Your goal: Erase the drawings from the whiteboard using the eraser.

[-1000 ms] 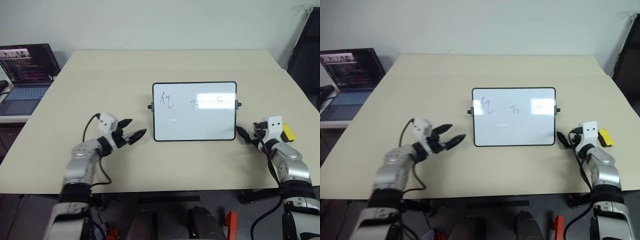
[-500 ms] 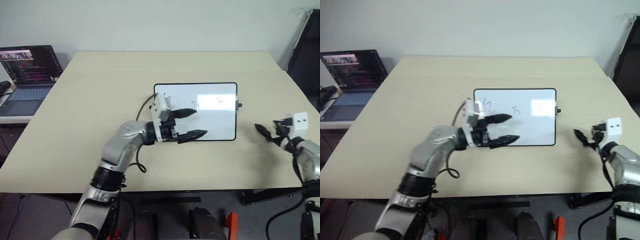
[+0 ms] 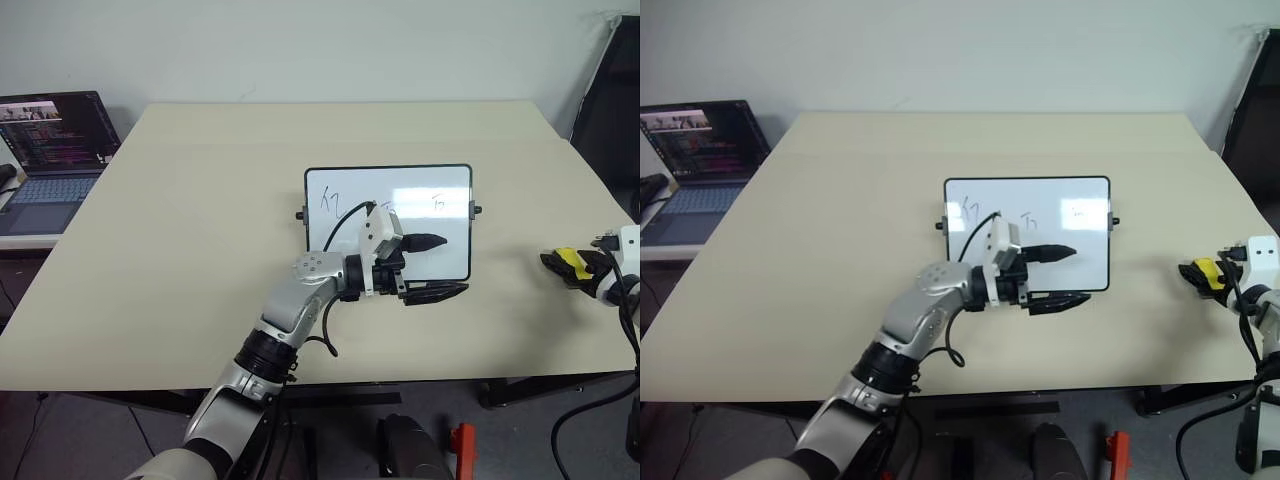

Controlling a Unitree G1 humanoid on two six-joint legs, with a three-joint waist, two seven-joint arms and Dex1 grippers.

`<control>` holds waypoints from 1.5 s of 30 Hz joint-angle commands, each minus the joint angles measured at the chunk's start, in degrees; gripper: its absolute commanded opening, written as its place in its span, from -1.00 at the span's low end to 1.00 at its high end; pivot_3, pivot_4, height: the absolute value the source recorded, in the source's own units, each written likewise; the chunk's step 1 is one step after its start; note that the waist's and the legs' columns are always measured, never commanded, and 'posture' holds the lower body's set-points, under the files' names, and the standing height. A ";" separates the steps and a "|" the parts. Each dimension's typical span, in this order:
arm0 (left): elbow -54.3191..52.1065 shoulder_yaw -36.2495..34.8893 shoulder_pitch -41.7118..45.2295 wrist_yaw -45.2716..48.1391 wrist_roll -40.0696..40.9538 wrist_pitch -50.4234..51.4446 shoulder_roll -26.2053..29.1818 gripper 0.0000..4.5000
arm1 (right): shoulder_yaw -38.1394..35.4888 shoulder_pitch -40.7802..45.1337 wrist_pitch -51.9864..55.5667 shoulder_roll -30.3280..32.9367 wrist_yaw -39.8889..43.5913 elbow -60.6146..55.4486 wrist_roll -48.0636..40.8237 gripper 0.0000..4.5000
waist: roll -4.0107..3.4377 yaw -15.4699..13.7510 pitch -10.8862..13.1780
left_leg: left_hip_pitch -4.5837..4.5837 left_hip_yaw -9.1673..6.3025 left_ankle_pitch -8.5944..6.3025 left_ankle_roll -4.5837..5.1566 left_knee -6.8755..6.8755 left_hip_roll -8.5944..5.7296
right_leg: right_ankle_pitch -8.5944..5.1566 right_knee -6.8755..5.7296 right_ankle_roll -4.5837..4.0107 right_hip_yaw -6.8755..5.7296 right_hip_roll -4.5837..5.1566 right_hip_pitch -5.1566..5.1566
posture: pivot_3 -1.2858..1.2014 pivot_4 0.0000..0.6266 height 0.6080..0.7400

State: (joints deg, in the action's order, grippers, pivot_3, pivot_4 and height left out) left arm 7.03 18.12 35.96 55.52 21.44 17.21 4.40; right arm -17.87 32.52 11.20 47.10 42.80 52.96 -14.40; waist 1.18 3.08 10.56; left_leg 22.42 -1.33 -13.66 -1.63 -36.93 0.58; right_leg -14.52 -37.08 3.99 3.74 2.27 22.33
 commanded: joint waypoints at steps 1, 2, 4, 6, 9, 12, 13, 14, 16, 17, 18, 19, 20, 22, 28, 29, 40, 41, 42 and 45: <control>-3.13 -0.02 -0.39 0.20 0.22 0.22 0.01 1.00 | -0.56 1.49 -2.63 2.07 -0.09 1.91 0.84 0.99 | 0.00 -0.02 0.00 | 0.01 0.00 0.00 0.00 0.00 0.00 | 0.00 0.01 0.00 0.00 0.00 0.00 | 0.03 -0.52 1.00; -3.34 -0.03 -0.57 0.17 0.26 0.42 0.04 1.00 | -0.58 1.62 -2.41 2.17 -0.17 2.35 0.89 0.99 | 0.00 -0.03 0.00 | 0.01 0.00 0.00 0.00 0.00 0.00 | 0.00 0.01 0.00 0.00 0.00 0.00 | 0.03 -0.52 1.00; -3.65 -0.05 -0.86 0.08 0.38 0.83 0.06 1.00 | -0.11 1.80 -2.01 2.32 -0.18 3.13 1.42 0.99 | 0.00 -0.03 0.00 | 0.01 0.00 0.00 0.00 0.00 0.00 | 0.00 0.02 0.00 0.00 0.01 0.00 | 0.03 -0.52 1.00; -3.79 0.12 -1.23 0.04 0.18 0.91 0.08 1.00 | 0.28 1.90 -1.71 2.29 -0.23 3.95 2.05 0.99 | 0.00 0.02 0.00 | 0.01 0.00 0.00 0.00 0.00 0.00 | 0.00 0.02 0.00 0.00 0.01 0.00 | 0.03 -0.52 1.00; -4.38 0.31 -1.80 0.03 0.02 1.27 0.28 1.00 | -0.39 2.04 -1.62 2.07 0.34 4.79 1.70 0.99 | 0.00 0.04 0.00 | 0.00 0.00 0.00 0.00 0.00 0.00 | 0.00 0.01 0.00 0.00 0.01 0.00 | 0.03 -0.52 1.00; -4.77 0.21 -2.03 -0.01 0.06 1.53 0.40 1.00 | -0.52 2.15 -1.68 2.02 0.51 5.21 1.60 0.99 | 0.00 0.04 0.00 | 0.01 0.00 0.00 0.00 0.00 0.00 | 0.00 0.02 0.00 0.01 0.01 0.00 | 0.03 -0.52 1.00; -4.90 0.17 -2.11 -0.06 0.08 1.65 0.43 1.00 | -0.69 2.23 -1.83 2.01 0.40 5.48 1.50 0.99 | 0.00 0.03 0.00 | 0.01 0.01 0.00 0.00 0.00 0.00 | 0.00 0.02 0.00 0.01 0.01 0.00 | 0.03 -0.52 1.00; -5.02 0.15 -2.17 -0.10 0.08 1.76 0.46 1.00 | -0.81 2.29 -1.96 2.00 0.32 5.67 1.44 0.99 | 0.00 0.03 0.00 | 0.01 0.00 0.00 -0.01 0.00 0.00 | 0.00 0.02 0.01 0.00 0.01 0.00 | 0.03 -0.52 1.00; -5.35 0.11 -2.34 -0.14 0.10 1.97 0.53 1.00 | -1.29 2.38 -2.27 1.98 -0.31 5.95 1.18 0.99 | 0.00 0.03 0.00 | 0.00 0.00 0.00 -0.01 0.00 0.00 | 0.00 0.02 0.01 0.00 0.01 -0.01 | 0.03 -0.52 1.00; -5.45 0.06 -2.40 -0.17 0.13 2.10 0.55 1.00 | -1.57 2.44 -2.67 1.95 -0.92 6.13 1.12 0.99 | 0.00 0.03 0.00 | 0.00 0.00 0.00 -0.01 0.00 0.00 | 0.00 0.02 0.01 0.00 0.01 -0.01 | 0.03 -0.52 1.00; -5.50 0.03 -2.44 -0.19 0.15 2.19 0.55 1.00 | -1.76 2.49 -2.96 1.93 -1.35 6.27 1.10 0.99 | 0.00 0.03 0.00 | 0.00 0.00 0.00 -0.01 0.00 0.00 | 0.00 0.02 0.01 0.00 0.01 -0.01 | 0.03 -0.52 1.00; -5.57 0.02 -2.48 -0.19 0.15 2.26 0.57 1.00 | -1.91 2.53 -3.12 1.86 -1.47 6.35 0.99 0.99 | 0.00 0.03 0.00 | 0.00 0.00 0.00 -0.01 0.00 0.00 | 0.00 0.02 0.01 0.00 0.01 -0.01 | 0.03 -0.52 1.00; -5.86 0.03 -2.66 -0.14 0.25 2.42 0.65 1.00 | -2.31 2.52 -3.15 1.65 -1.69 6.35 0.63 0.99 | 0.00 0.03 0.00 | 0.00 0.00 0.00 -0.01 0.00 0.00 | 0.00 0.02 0.01 0.00 0.01 -0.01 | 0.03 -0.52 1.00; -6.33 0.09 -2.97 -0.09 0.38 2.64 0.79 1.00 | -2.59 2.31 -3.17 1.27 -1.87 6.19 0.35 0.99 | 0.00 0.03 0.00 | 0.00 0.00 0.00 -0.01 0.00 0.00 | 0.00 0.02 0.01 0.01 0.01 -0.01 | 0.03 -0.52 1.00; -7.39 0.18 -3.52 -0.03 0.49 3.42 0.97 1.00 | -3.32 1.38 -3.11 0.23 -2.78 5.50 -0.34 0.56 | 0.00 0.03 0.00 | 0.00 0.00 0.00 -0.01 0.00 0.00 | 0.00 0.02 0.01 0.00 0.01 -0.02 | 0.03 -0.52 1.00; -7.47 0.16 -3.55 0.00 0.48 3.52 0.97 1.00 | -3.20 1.22 -3.09 0.08 -2.83 5.35 -0.33 0.40 | 0.00 0.03 0.00 | 0.00 0.00 0.00 -0.01 0.00 0.00 | 0.00 0.02 0.01 0.00 0.01 -0.02 | 0.03 -0.52 1.00; -7.49 0.02 -3.55 0.10 0.48 3.73 1.02 1.00 | -3.07 0.83 -3.74 -0.20 -3.69 4.11 -0.91 -0.53 | 0.00 0.04 0.00 | 0.00 0.00 0.00 -0.01 0.00 0.00 | 0.00 0.03 0.01 0.00 0.01 -0.02 | 0.03 -0.52 1.00; -7.55 0.01 -3.60 0.12 0.48 3.67 1.05 1.00 | -3.49 0.63 -4.00 -0.10 -3.58 3.19 -1.35 -0.53 | 0.00 0.04 0.00 | 0.00 0.00 0.00 -0.01 0.00 0.00 | 0.00 0.03 0.01 0.00 0.01 -0.02 | 0.03 -0.52 1.00; -7.59 0.01 -3.64 0.13 0.47 3.63 1.07 1.00 | -3.79 0.46 -4.14 -0.04 -3.50 2.51 -1.68 -0.53 | 0.00 0.03 0.00 | 0.00 0.00 0.00 -0.01 0.00 0.00 | 0.00 0.03 0.01 0.01 0.01 -0.02 | 0.03 -0.52 1.00; -8.38 -0.68 -3.75 0.56 -0.10 2.48 2.66 1.00 | -7.22 -0.45 -1.15 1.35 -1.89 -8.59 -6.16 -0.53 | -0.05 0.05 0.03 | 0.00 0.00 0.00 -0.01 0.00 0.00 | 0.00 0.03 0.01 0.01 0.01 -0.02 | 0.03 -0.52 1.00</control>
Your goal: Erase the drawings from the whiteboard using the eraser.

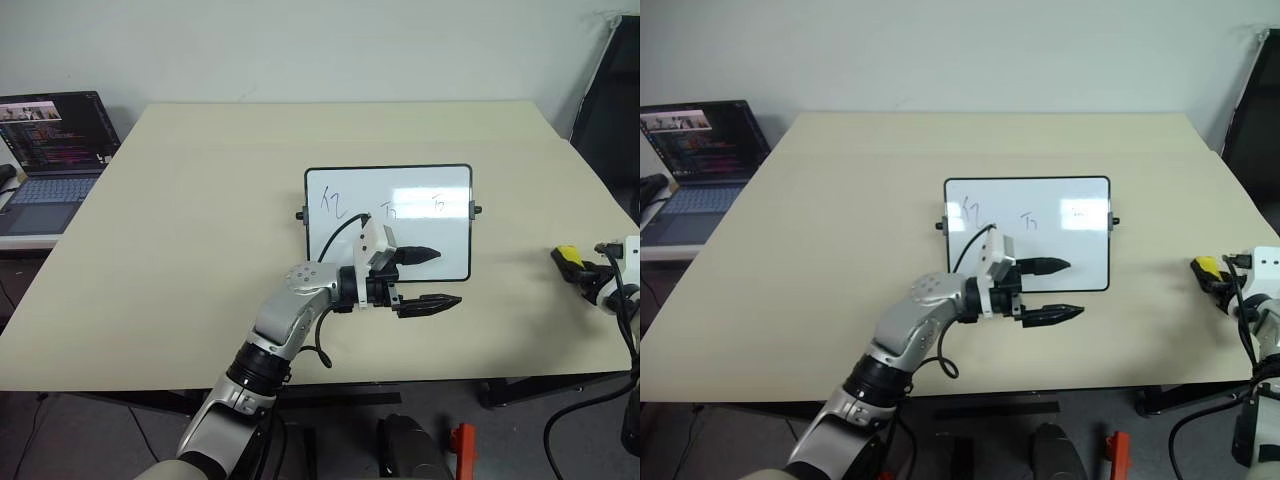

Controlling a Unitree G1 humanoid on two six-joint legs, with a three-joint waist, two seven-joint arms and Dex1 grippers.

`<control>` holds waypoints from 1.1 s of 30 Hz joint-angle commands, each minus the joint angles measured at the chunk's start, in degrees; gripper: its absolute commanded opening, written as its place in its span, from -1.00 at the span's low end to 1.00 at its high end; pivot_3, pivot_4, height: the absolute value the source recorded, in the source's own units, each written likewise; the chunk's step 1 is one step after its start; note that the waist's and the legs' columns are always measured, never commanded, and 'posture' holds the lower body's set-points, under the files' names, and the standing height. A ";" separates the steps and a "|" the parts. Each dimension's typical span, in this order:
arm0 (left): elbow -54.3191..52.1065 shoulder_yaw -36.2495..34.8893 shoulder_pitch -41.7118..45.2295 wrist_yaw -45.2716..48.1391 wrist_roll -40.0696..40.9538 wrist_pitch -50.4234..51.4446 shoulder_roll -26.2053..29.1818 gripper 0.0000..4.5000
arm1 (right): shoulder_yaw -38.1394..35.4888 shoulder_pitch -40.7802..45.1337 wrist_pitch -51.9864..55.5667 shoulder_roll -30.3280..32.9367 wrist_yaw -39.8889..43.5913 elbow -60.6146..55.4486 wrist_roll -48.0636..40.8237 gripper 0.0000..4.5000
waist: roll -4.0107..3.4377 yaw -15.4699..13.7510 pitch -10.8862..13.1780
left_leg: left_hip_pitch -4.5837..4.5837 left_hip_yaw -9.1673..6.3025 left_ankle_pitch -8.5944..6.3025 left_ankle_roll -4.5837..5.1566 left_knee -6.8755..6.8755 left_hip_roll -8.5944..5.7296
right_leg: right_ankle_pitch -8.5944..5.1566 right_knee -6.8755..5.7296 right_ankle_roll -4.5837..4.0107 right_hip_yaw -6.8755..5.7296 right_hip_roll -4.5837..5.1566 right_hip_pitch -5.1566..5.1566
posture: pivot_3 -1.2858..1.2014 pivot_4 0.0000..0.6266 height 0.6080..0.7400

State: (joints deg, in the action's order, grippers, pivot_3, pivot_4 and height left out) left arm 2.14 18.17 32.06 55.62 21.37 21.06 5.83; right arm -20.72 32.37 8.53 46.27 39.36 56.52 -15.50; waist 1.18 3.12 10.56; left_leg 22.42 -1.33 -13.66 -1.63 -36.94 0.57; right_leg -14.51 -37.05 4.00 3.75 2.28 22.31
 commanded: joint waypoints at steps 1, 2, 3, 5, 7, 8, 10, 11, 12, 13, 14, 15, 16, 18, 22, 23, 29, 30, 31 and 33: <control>-4.03 -1.18 0.13 0.51 -0.30 -1.68 2.30 1.00 | -5.67 -0.97 3.59 2.67 2.31 -18.03 -7.22 -0.53 | -0.15 0.09 0.04 | 0.01 0.00 0.00 0.00 0.00 0.00 | 0.00 -0.01 0.00 0.01 0.00 0.01 | 0.03 -0.52 1.00; -5.21 -1.52 0.08 0.72 -1.11 -2.07 4.35 1.00 | -7.17 -1.70 6.54 2.96 2.78 -25.45 -10.17 -0.53 | -0.28 0.21 0.08 | 0.01 0.00 0.00 0.00 0.00 0.00 | 0.00 -0.01 0.01 0.03 0.00 0.02 | 0.03 -0.52 1.00; -6.48 -1.75 -0.09 1.04 -1.41 -2.10 6.10 1.00 | -8.32 -2.36 9.20 3.00 2.77 -31.14 -12.49 -0.53 | -0.39 0.33 0.07 | 0.01 0.00 0.00 0.00 0.01 0.01 | 0.00 -0.04 0.01 0.03 -0.01 0.03 | 0.03 -0.52 1.00; -9.67 -3.95 -0.82 1.35 -0.04 -0.64 9.94 1.00 | -9.70 -2.42 14.76 2.79 2.22 -42.57 -17.60 -0.53 | -0.45 0.33 0.06 | -0.01 -0.05 0.00 0.00 0.04 0.02 | -0.01 -0.08 0.01 0.03 -0.04 0.05 | 0.03 -0.52 1.00; -11.38 -6.78 -1.71 1.40 0.63 -0.08 14.08 1.00 | -8.33 -1.41 17.68 2.62 3.00 -51.05 -20.72 -0.53 | -0.42 0.22 0.07 | -0.02 -0.15 -0.01 0.00 0.05 0.10 | -0.02 -0.06 0.00 -0.06 -0.13 0.03 | 0.03 -0.52 1.00; -11.59 -8.36 -2.33 1.66 0.34 -0.40 16.47 1.00 | -6.39 -0.39 18.74 2.42 3.60 -54.55 -21.57 -0.53 | -0.41 0.25 0.08 | -0.01 -0.15 -0.01 0.00 0.05 0.12 | -0.03 -0.06 0.00 -0.10 -0.13 0.02 | 0.03 -0.52 1.00; -11.14 -11.64 -3.47 1.82 -0.09 -1.12 20.79 1.00 | -2.10 2.73 20.60 0.86 3.67 -59.25 -22.59 -0.53 | -0.39 0.35 0.09 | -0.04 -0.12 -0.02 0.00 0.03 0.13 | -0.04 -0.06 0.03 -0.06 -0.13 0.02 | 0.03 -0.52 1.00; -10.74 -13.22 -3.99 1.63 0.02 -1.29 22.43 1.00 | 0.20 4.63 21.15 -0.25 3.07 -60.29 -22.26 -0.53 | -0.34 0.43 0.12 | -0.04 -0.11 -0.02 0.00 0.02 0.13 | -0.04 -0.06 0.04 -0.06 -0.12 0.02 | 0.03 -0.52 1.00; -10.40 -14.49 -4.41 1.31 0.26 -1.36 23.54 1.00 | 2.37 6.48 21.36 -1.34 2.39 -60.57 -21.35 -0.53 | -0.31 0.34 0.13 | -0.05 -0.09 -0.02 0.00 0.01 0.14 | -0.05 -0.06 0.04 -0.05 -0.12 0.02 | 0.03 -0.52 1.00; -9.80 -16.21 -5.16 1.13 0.44 -1.76 24.81 1.00 | 5.71 8.48 21.01 -2.82 2.12 -61.06 -19.71 -0.53 | -0.27 0.21 0.15 | -0.02 -0.11 -0.02 0.00 0.00 0.14 | -0.04 -0.03 0.05 -0.08 -0.11 0.03 | 0.03 -0.52 1.00; -9.30 -17.99 -6.33 1.26 0.39 -2.53 26.29 1.00 | 9.68 10.53 19.90 -4.65 2.18 -61.35 -17.34 -0.53 | -0.28 0.11 0.15 | -0.01 -0.09 -0.02 0.00 -0.01 0.14 | -0.03 -0.03 0.06 -0.08 -0.10 0.03 | 0.03 -0.52 1.00; -9.08 -19.34 -7.36 1.32 0.23 -3.13 27.44 1.00 | 12.94 12.32 18.70 -6.30 2.41 -61.10 -15.28 -0.53 | -0.27 0.10 0.15 | 0.03 -0.09 -0.02 0.00 -0.01 0.14 | -0.01 -0.02 0.03 -0.09 -0.08 0.05 | 0.03 -0.52 1.00; -9.03 -20.47 -8.28 1.28 0.18 -3.59 28.34 1.00 | 15.64 13.98 17.58 -7.96 2.48 -60.51 -13.30 -0.53 | -0.28 0.15 0.15 | 0.05 -0.08 -0.02 0.00 -0.01 0.15 | 0.02 -0.02 -0.03 -0.10 -0.08 0.09 | 0.03 -0.52 1.00; -9.49 -22.76 -9.99 0.41 0.64 -4.01 29.30 1.00 | 21.18 16.76 13.57 -10.85 3.01 -57.28 -7.58 -0.53 | -0.27 0.09 0.15 | 0.32 -0.08 -0.02 0.00 0.01 0.18 | 0.02 -0.09 -0.08 -0.10 -0.08 0.43 | 0.03 -0.52 1.00; -10.14 -26.84 -13.45 -1.03 1.36 -4.68 30.39 1.00 | 31.32 20.79 4.78 -15.98 4.36 -47.64 3.72 -0.53 | -0.24 -0.77 0.14 | 0.80 -0.07 -0.01 -0.04 -0.02 0.16 | 0.06 -0.28 -0.13 -0.15 -0.02 1.02 | 0.03 -0.52 1.00; -10.19 -27.34 -14.09 -1.63 1.26 -4.66 30.45 1.00 | 32.49 21.55 3.12 -17.57 4.38 -45.54 5.07 -0.53 | -0.24 -1.01 0.14 | 0.84 -0.08 -0.03 -0.06 0.00 0.16 | 0.06 -0.24 -0.14 -0.18 -0.01 1.04 | 0.03 -0.52 1.00; -11.32 -28.59 -18.17 -4.02 0.65 -4.67 30.90 1.00 | 38.73 25.05 -7.54 -24.87 2.60 -33.70 15.21 -0.53 | -0.24 -1.19 0.14 | 1.02 -0.09 -0.05 -0.09 -0.01 0.17 | 0.08 -0.25 -0.18 -0.21 0.01 1.24 | 0.03 -0.52 1.00; -11.66 -28.75 -18.55 -4.39 0.74 -4.60 30.94 1.00 | 39.19 25.43 -8.77 -25.83 2.18 -31.97 16.32 -0.53 | -0.23 -1.21 0.14 | 1.02 -0.12 -0.05 -0.10 -0.01 0.18 | 0.09 -0.27 -0.19 -0.23 0.00 1.24 | 0.03 -0.52 1.00; -12.06 -28.91 -18.81 -4.68 0.95 -4.45 31.02 1.00 | 39.30 26.07 -9.80 -26.94 1.49 -29.92 17.13 -0.53 | -0.23 -1.22 0.14 | 1.01 -0.13 -0.05 -0.10 -0.01 0.18 | 0.09 -0.28 -0.20 -0.25 0.00 1.24 | 0.03 -0.52 1.00; -12.78 -29.14 -19.12 -5.04 1.40 -4.09 31.23 1.00 | 39.19 27.45 -11.92 -28.73 0.10 -25.98 18.76 -0.53 | -0.23 -1.21 0.14 | 1.01 -0.14 -0.05 -0.10 -0.02 0.18 | 0.10 -0.35 -0.22 -0.26 0.00 1.24 | 0.03 -0.52 1.00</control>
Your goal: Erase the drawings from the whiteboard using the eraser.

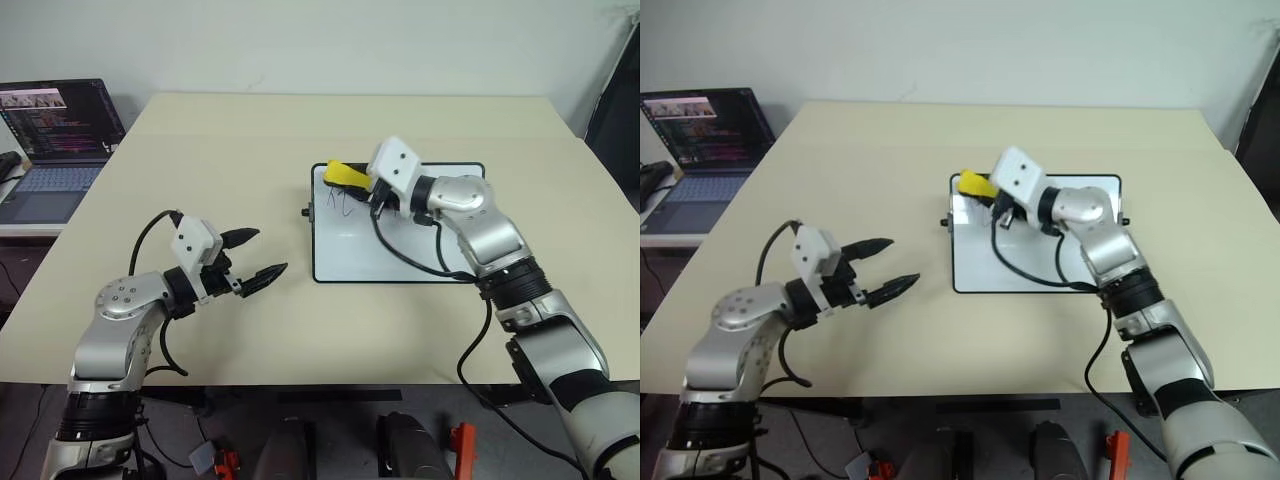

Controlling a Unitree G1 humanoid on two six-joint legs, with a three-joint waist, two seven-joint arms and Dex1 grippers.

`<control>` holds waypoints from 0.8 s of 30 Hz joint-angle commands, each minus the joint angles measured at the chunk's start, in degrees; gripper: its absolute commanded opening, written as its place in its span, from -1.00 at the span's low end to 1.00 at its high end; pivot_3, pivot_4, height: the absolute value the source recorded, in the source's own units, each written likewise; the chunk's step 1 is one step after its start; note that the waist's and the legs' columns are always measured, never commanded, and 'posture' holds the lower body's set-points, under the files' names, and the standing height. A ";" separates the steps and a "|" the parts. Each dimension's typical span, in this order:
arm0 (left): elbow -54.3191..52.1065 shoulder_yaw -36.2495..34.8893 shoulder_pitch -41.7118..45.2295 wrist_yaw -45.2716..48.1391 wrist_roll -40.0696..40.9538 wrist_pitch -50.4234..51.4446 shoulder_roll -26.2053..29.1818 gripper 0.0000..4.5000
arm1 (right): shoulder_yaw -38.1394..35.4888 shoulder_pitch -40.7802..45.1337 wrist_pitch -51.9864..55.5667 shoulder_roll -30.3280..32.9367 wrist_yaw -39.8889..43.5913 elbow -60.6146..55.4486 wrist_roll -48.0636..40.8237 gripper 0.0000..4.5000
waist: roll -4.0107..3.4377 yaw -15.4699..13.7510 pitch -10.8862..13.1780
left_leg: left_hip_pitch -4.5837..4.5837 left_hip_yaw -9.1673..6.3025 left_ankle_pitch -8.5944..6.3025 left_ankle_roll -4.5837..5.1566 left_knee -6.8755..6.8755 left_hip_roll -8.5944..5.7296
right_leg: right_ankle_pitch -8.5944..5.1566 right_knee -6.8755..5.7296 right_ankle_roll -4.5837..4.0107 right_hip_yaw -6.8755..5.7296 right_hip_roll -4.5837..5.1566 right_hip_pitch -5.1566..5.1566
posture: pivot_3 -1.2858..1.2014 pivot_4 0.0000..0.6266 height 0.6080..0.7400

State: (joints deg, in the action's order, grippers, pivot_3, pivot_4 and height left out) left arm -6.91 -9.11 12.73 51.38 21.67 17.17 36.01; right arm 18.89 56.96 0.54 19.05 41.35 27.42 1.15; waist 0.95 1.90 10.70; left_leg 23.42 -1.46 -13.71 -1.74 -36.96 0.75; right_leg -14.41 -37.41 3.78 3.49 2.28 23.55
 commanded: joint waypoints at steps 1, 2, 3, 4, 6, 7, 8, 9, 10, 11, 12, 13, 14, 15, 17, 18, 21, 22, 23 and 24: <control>-4.17 -1.89 0.09 -0.99 1.29 0.03 1.10 1.00 | -0.15 3.70 -5.41 -2.11 -3.25 5.38 3.63 -0.53 | 0.01 0.02 0.00 | -0.01 0.00 0.00 0.00 -0.01 0.00 | 0.00 -0.04 0.00 0.00 0.00 0.00 | 0.03 -0.52 1.00; -4.82 -1.91 -0.04 -1.24 1.55 0.41 1.15 1.00 | 0.74 4.89 -6.56 -2.63 -4.92 8.29 5.91 -0.53 | 0.01 0.04 0.00 | -0.02 0.00 0.00 0.00 -0.02 -0.01 | 0.00 -0.09 -0.01 0.01 0.00 0.00 | 0.03 -0.52 1.00; -5.34 -1.85 -0.11 -1.51 1.71 0.72 1.16 1.00 | 1.26 5.78 -7.57 -2.99 -6.04 10.57 7.59 -0.53 | 0.01 0.05 0.00 | -0.03 0.01 0.00 0.00 -0.04 -0.01 | -0.01 -0.16 -0.01 0.02 0.00 0.01 | 0.03 -0.52 1.00; -6.31 -1.88 -0.21 -1.62 2.16 1.25 1.29 1.00 | 1.66 6.91 -8.48 -3.63 -6.99 13.48 8.87 -0.54 | 0.01 0.07 0.00 | -0.05 0.03 0.01 -0.01 -0.04 -0.02 | -0.01 -0.21 -0.02 0.04 0.00 0.02 | 0.03 -0.52 1.00; -8.42 -2.12 -0.31 -1.54 3.56 2.82 1.68 1.00 | 1.49 8.76 -10.00 -4.55 -8.06 18.20 10.00 -0.54 | 0.02 0.22 0.00 | -0.10 0.03 0.01 -0.02 -0.03 -0.02 | -0.03 -0.29 -0.06 0.05 -0.01 0.03 | 0.03 -0.52 1.00; -10.01 -2.52 -0.35 -1.27 4.96 4.18 2.06 1.00 | 1.24 9.82 -10.81 -4.78 -8.54 20.72 10.46 -0.54 | 0.02 0.32 0.00 | -0.13 0.03 0.01 -0.02 -0.03 -0.01 | -0.05 -0.34 -0.09 0.06 -0.02 0.03 | 0.03 -0.52 1.00; -11.22 -2.90 -0.34 -1.11 6.15 5.29 2.44 1.00 | 0.95 10.71 -11.53 -4.90 -8.85 22.81 10.76 -0.54 | 0.02 0.47 0.00 | -0.16 0.03 0.01 -0.01 -0.02 0.00 | -0.06 -0.37 -0.11 0.06 -0.03 0.03 | 0.03 -0.52 1.00; -12.19 -3.24 -0.21 -0.98 7.24 6.31 2.83 1.00 | 0.75 11.59 -12.21 -4.94 -9.14 24.83 11.09 -0.54 | 0.02 0.60 0.00 | -0.18 0.03 0.01 -0.01 -0.02 0.00 | -0.07 -0.42 -0.12 0.06 -0.03 0.02 | 0.03 -0.52 1.00; -12.87 -3.47 -0.10 -0.91 8.17 7.14 3.23 1.00 | 0.79 12.32 -12.91 -4.89 -9.46 26.50 11.59 -0.54 | 0.02 0.68 0.00 | -0.22 0.03 0.01 -0.01 -0.03 0.00 | -0.07 -0.47 -0.13 0.07 -0.04 0.02 | 0.03 -0.52 1.00; -13.57 -3.63 -0.04 -0.67 9.22 8.09 3.74 1.00 | 0.97 13.01 -13.59 -4.81 -9.74 28.14 12.21 -0.54 | 0.02 0.75 0.00 | -0.27 0.03 0.01 -0.02 -0.03 0.00 | -0.07 -0.50 -0.13 0.08 -0.04 -0.01 | 0.03 -0.52 1.00; -14.22 -3.77 -0.03 -0.50 10.12 8.89 4.20 1.00 | 1.09 13.57 -14.10 -4.80 -9.91 29.58 12.73 -0.54 | 0.02 0.82 0.00 | -0.35 0.04 0.01 -0.01 -0.02 0.00 | -0.08 -0.52 -0.14 0.09 -0.04 -0.08 | 0.03 -0.52 1.00; -14.84 -3.89 -0.01 -0.42 10.87 9.63 4.65 1.00 | 1.45 14.01 -14.69 -4.78 -10.00 30.93 13.36 -0.54 | 0.02 0.90 0.00 | -0.44 0.03 0.01 -0.01 -0.02 0.00 | -0.09 -0.54 -0.15 0.09 -0.04 -0.16 | 0.03 -0.52 1.00; -15.25 -3.98 -0.01 -0.45 11.37 10.14 4.96 1.00 | 1.63 14.33 -15.18 -4.82 -10.05 31.94 13.80 -0.54 | 0.03 1.00 0.00 | -0.55 0.03 0.01 -0.01 -0.02 -0.01 | -0.10 -0.55 -0.16 0.09 -0.04 -0.27 | 0.03 -0.52 1.00; -15.68 -4.04 -0.10 -0.51 11.74 10.57 5.33 1.00 | 1.82 14.35 -15.47 -4.95 -9.46 32.90 14.09 -0.54 | 0.03 1.02 -0.01 | -0.57 0.02 0.01 -0.01 -0.02 -0.01 | -0.10 -0.57 -0.16 0.08 -0.05 -0.29 | 0.03 -0.52 1.00; -16.21 -4.27 -0.36 -0.74 12.18 11.05 5.77 1.00 | 2.45 13.80 -16.08 -5.11 -7.25 33.98 14.72 -0.54 | 0.06 1.03 -0.03 | -0.62 0.02 0.01 -0.01 -0.03 -0.02 | -0.09 -0.61 -0.17 0.09 -0.05 -0.32 | 0.03 -0.52 1.00; -16.32 -4.37 -0.49 -0.90 12.25 11.12 5.92 1.00 | 2.80 13.29 -16.32 -5.13 -5.73 34.09 14.95 -0.54 | 0.09 1.04 -0.04 | -0.63 0.00 0.01 -0.01 -0.03 -0.01 | -0.08 -0.62 -0.18 0.07 -0.05 -0.33 | 0.03 -0.52 1.00; -16.28 -4.63 -0.88 -1.05 12.29 11.05 6.32 1.00 | 3.79 11.16 -16.54 -5.16 -0.05 32.84 14.85 -0.54 | 0.13 1.25 -0.08 | -0.67 0.01 0.02 -0.01 -0.03 -0.01 | -0.07 -0.65 -0.19 0.09 -0.06 -0.35 | 0.03 -0.52 1.00; -16.25 -4.68 -0.96 -1.08 12.25 11.01 6.41 1.00 | 4.15 10.18 -16.12 -5.14 2.52 32.05 14.61 -0.54 | 0.18 1.33 -0.11 | -0.69 0.01 0.02 -0.01 -0.03 -0.01 | -0.07 -0.65 -0.20 0.09 -0.07 -0.37 | 0.03 -0.52 1.00; -16.13 -4.74 -1.04 -1.04 12.19 10.89 6.48 1.00 | 4.69 9.21 -15.64 -5.06 4.98 31.23 14.69 -0.54 | 0.19 1.38 -0.11 | -0.72 0.01 0.02 -0.01 -0.03 0.00 | -0.07 -0.65 -0.20 0.09 -0.08 -0.38 | 0.03 -0.52 1.00; -16.07 -4.77 -1.07 -1.03 12.14 10.82 6.50 1.00 | 5.56 8.09 -15.64 -4.75 6.90 30.41 15.32 -0.54 | 0.19 1.42 -0.11 | -0.72 0.01 0.02 -0.01 -0.03 0.01 | -0.07 -0.66 -0.20 0.09 -0.09 -0.39 | 0.03 -0.52 1.00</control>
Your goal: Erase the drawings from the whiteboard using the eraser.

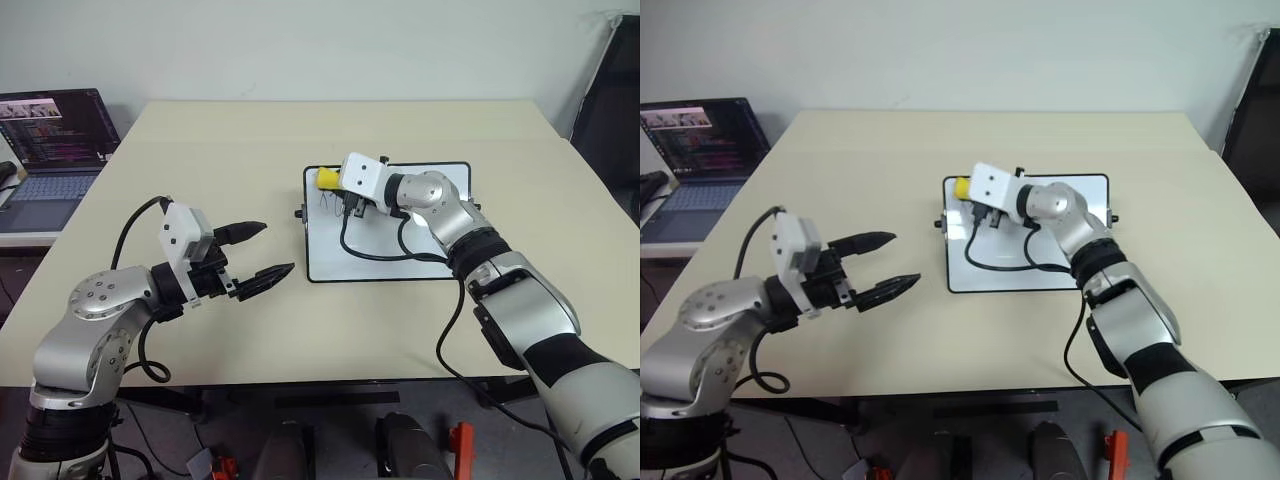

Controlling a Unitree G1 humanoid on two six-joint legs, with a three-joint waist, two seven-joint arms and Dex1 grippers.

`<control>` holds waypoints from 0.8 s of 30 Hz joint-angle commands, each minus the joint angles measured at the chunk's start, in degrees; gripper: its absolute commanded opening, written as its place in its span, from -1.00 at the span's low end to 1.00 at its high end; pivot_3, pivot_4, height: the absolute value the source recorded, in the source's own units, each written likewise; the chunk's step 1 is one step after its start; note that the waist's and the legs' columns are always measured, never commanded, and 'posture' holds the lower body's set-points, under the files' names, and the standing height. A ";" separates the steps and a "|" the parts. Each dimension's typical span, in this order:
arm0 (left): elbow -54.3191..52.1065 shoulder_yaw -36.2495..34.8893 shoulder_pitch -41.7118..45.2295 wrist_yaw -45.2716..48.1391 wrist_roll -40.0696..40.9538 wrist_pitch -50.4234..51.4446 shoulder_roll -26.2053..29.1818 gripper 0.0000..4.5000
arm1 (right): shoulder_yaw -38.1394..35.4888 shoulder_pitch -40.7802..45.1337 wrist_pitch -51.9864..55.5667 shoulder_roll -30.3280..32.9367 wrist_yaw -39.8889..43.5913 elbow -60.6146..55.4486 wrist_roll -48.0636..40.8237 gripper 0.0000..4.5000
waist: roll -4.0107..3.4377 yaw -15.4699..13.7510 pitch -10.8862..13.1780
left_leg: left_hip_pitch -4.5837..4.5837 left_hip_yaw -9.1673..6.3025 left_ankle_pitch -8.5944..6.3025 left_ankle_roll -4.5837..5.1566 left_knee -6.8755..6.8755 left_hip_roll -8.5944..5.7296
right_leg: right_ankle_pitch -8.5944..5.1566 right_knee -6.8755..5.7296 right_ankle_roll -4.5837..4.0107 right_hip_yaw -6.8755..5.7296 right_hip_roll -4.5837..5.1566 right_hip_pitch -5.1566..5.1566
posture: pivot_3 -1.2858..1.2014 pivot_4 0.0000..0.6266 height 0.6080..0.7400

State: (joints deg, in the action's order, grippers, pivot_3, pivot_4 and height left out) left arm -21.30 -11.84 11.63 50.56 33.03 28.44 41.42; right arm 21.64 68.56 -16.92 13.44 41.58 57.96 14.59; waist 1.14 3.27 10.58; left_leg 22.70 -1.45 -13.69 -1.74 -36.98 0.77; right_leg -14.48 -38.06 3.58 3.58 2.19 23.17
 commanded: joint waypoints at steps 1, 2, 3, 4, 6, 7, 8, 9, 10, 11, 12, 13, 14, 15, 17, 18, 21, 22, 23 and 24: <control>-1.53 -2.07 0.04 -0.15 0.73 -0.57 1.10 1.00 | 3.42 -4.39 1.96 1.03 7.73 -0.71 2.55 -0.54 | 0.01 0.08 -0.01 | -0.02 0.01 0.00 0.00 0.00 0.00 | 0.00 -0.01 0.00 0.01 0.00 0.00 | 0.03 -0.52 1.00; -1.47 -2.06 0.09 -0.20 0.67 -0.64 1.06 1.00 | 3.75 -5.26 2.24 1.13 8.60 -1.13 2.87 -0.54 | 0.01 0.09 -0.03 | -0.05 0.01 0.00 0.00 0.00 0.00 | 0.00 -0.03 -0.01 0.02 -0.01 -0.03 | 0.03 -0.52 1.00; -1.37 -2.08 0.11 -0.20 0.64 -0.72 1.05 1.00 | 3.89 -5.92 2.65 1.16 9.35 -1.50 2.92 -0.54 | 0.01 0.09 -0.04 | -0.11 0.01 0.00 0.00 0.00 0.00 | 0.01 -0.04 -0.01 0.02 -0.01 -0.06 | 0.03 -0.52 1.00; -1.35 -2.09 0.10 -0.22 0.59 -0.77 1.04 1.00 | 3.95 -6.38 2.83 1.32 9.96 -1.80 2.85 -0.54 | 0.02 0.09 -0.04 | -0.16 0.01 0.00 0.00 0.00 0.01 | 0.02 -0.05 -0.03 0.03 -0.02 -0.10 | 0.03 -0.52 1.00; -1.26 -2.13 0.07 -0.20 0.53 -0.87 1.05 1.00 | 3.57 -6.61 2.59 1.50 9.93 -2.10 2.57 -0.54 | 0.02 0.09 -0.04 | -0.27 0.00 0.03 0.02 -0.01 0.01 | 0.02 -0.04 -0.04 0.03 -0.04 -0.21 | 0.03 -0.52 1.00; -1.25 -2.12 0.10 -0.24 0.44 -0.89 1.07 1.00 | 2.75 -6.02 2.38 1.50 8.82 -1.85 2.19 -0.54 | 0.02 0.09 -0.04 | -0.34 0.01 0.05 0.02 -0.01 0.01 | 0.02 -0.02 -0.04 0.03 -0.04 -0.30 | 0.03 -0.52 1.00; -1.24 -2.12 0.12 -0.27 0.39 -0.91 1.09 1.00 | 2.13 -5.57 2.27 1.47 8.01 -1.64 1.94 -0.54 | 0.02 0.09 -0.04 | -0.49 0.01 0.06 0.04 -0.01 0.01 | 0.01 0.00 -0.05 0.04 -0.04 -0.43 | 0.03 -0.52 1.00; -1.14 -2.14 0.21 -0.25 0.32 -0.96 1.14 1.00 | 1.10 -4.13 2.19 1.41 5.01 -0.70 1.91 -0.54 | 0.03 0.06 -0.04 | -0.66 0.00 0.07 0.04 0.00 0.01 | 0.00 0.03 -0.07 0.03 -0.04 -0.60 | 0.03 -0.52 1.00; -1.07 -2.15 0.27 -0.23 0.29 -0.98 1.18 1.00 | 0.48 -3.12 2.08 1.38 2.89 -0.01 1.93 -0.54 | 0.03 0.05 -0.04 | -0.85 -0.02 0.07 0.04 0.01 0.02 | -0.04 0.08 -0.11 0.01 -0.04 -0.82 | 0.03 -0.52 1.00; -0.90 -2.16 0.35 -0.14 0.26 -1.06 1.23 1.00 | 0.00 -1.87 2.07 1.37 -0.02 1.05 2.22 -0.54 | 0.03 0.05 -0.04 | -0.95 -0.02 0.07 0.04 0.00 0.02 | -0.13 0.08 -0.25 0.00 -0.04 -0.91 | 0.03 -0.52 1.00; -0.81 -2.05 0.51 -0.12 0.20 -1.10 1.26 1.00 | -0.39 -0.18 2.51 1.82 -3.40 2.59 2.74 -0.54 | 0.03 0.05 -0.03 | -0.95 -0.02 0.08 0.06 0.00 0.02 | -0.21 0.08 -0.40 0.02 -0.04 -0.91 | 0.03 -0.52 1.00; -0.65 -1.94 0.69 -0.07 0.13 -1.17 1.29 1.00 | -0.63 1.34 3.27 2.24 -6.90 4.17 3.25 -0.54 | 0.03 0.05 -0.03 | -0.95 -0.01 0.11 0.08 -0.02 0.01 | -0.21 0.06 -0.40 0.03 -0.04 -0.91 | 0.03 -0.52 1.00; -0.53 -1.82 0.88 -0.04 0.09 -1.22 1.29 1.00 | -0.92 2.57 3.78 2.60 -9.71 5.59 3.48 -0.54 | 0.04 0.05 -0.02 | -0.95 -0.02 0.16 0.07 -0.02 0.01 | -0.18 0.06 -0.42 0.04 -0.04 -0.89 | 0.03 -0.52 1.00; -0.31 -1.68 1.15 0.00 0.02 -1.27 1.29 1.00 | -1.04 3.40 4.17 2.89 -11.48 6.84 3.66 -0.54 | 0.05 0.02 -0.02 | -0.95 -0.03 0.20 0.05 -0.02 0.01 | -0.16 0.05 -0.45 0.03 -0.04 -0.89 | 0.03 -0.52 1.00; 0.15 -1.31 1.52 0.08 -0.32 -1.50 1.23 1.00 | -1.15 4.10 4.14 3.11 -13.64 8.41 4.11 -0.54 | 0.11 -0.14 -0.05 | -0.94 -0.05 0.25 0.04 -0.01 0.01 | -0.15 0.06 -0.47 0.01 -0.04 -0.89 | 0.03 -0.52 1.00; 0.39 -1.19 1.61 0.18 -0.47 -1.68 1.20 1.00 | -1.19 4.19 4.07 3.05 -13.88 8.91 4.19 -0.54 | 0.15 -0.14 -0.07 | -0.93 -0.06 0.25 0.04 0.00 0.01 | -0.16 0.09 -0.48 0.01 -0.04 -0.89 | 0.03 -0.52 1.00; 0.79 -0.98 1.89 0.42 -0.58 -1.89 1.17 1.00 | -0.73 3.10 2.94 2.81 -11.74 8.92 4.33 -0.54 | 0.20 0.15 -0.10 | -0.89 0.00 0.24 0.04 0.08 0.02 | -0.18 0.13 -0.50 0.04 -0.04 -0.86 | 0.03 -0.52 1.00; 0.91 -0.90 2.05 0.50 -0.60 -1.91 1.17 1.00 | -0.50 2.50 2.53 2.74 -10.78 8.61 4.39 -0.54 | 0.21 0.18 -0.10 | -0.89 0.01 0.23 0.04 0.12 0.02 | -0.13 0.13 -0.39 0.04 -0.04 -0.84 | 0.03 -0.52 1.00; 1.02 -0.80 2.21 0.56 -0.63 -1.92 1.17 1.00 | -0.33 1.72 2.15 2.64 -9.37 8.10 4.26 -0.54 | 0.21 0.21 -0.10 | -0.89 -0.01 0.23 0.04 0.13 0.03 | -0.12 0.12 -0.32 0.03 -0.05 -0.85 | 0.03 -0.52 1.00; 1.10 -0.71 2.34 0.62 -0.66 -1.93 1.17 1.00 | -0.16 1.01 1.77 2.60 -7.88 7.55 4.11 -0.54 | 0.21 0.24 -0.10 | -0.90 -0.02 0.22 0.04 0.15 0.04 | -0.09 0.12 -0.26 0.01 -0.06 -0.85 | 0.03 -0.52 1.00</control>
State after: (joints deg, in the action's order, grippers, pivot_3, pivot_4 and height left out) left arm -19.79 -12.08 13.00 50.81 32.51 27.91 41.87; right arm 20.22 72.08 -15.77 16.09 30.65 64.46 17.29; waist 1.35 3.51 10.48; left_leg 21.79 -1.47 -13.48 -1.71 -36.80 0.81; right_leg -14.57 -37.94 3.34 3.59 2.12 22.32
